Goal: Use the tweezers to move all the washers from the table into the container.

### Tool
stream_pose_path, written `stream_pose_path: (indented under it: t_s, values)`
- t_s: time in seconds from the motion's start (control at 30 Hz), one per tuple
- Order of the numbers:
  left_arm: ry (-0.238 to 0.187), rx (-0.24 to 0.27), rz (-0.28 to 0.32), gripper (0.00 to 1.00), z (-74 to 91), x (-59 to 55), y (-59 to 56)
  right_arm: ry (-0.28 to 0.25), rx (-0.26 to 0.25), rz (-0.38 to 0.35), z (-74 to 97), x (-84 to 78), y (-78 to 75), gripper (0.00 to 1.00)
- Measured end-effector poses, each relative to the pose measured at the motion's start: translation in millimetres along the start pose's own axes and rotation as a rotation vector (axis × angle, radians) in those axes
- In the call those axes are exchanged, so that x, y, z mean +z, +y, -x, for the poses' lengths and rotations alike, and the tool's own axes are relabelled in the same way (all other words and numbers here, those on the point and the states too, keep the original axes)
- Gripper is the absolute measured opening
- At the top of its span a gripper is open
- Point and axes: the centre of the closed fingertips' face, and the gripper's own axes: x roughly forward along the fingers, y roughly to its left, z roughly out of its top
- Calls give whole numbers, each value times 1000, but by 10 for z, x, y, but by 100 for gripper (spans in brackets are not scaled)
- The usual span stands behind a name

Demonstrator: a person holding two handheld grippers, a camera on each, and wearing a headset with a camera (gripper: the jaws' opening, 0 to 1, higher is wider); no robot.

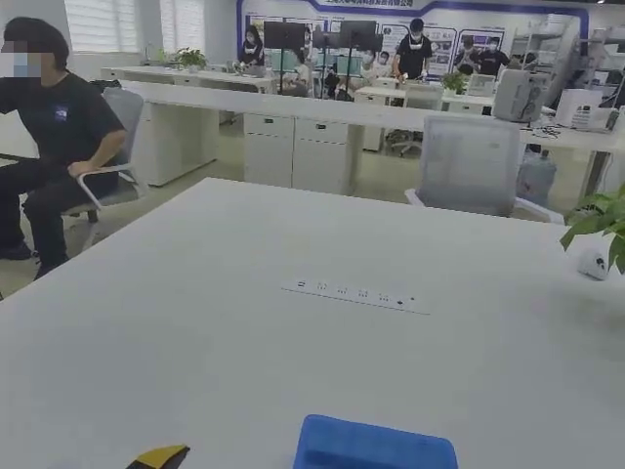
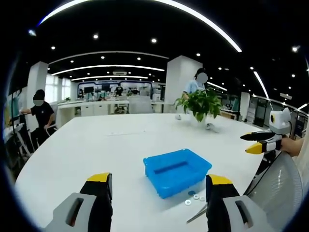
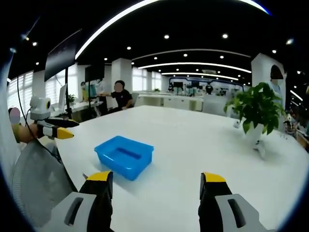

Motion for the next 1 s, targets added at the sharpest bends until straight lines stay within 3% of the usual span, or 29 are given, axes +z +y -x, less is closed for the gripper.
stream_pose_path:
  t_s: [1.0]
  values:
    - [14, 5, -10, 79, -13, -25, 14, 12, 9, 10, -20, -47, -6, 71]
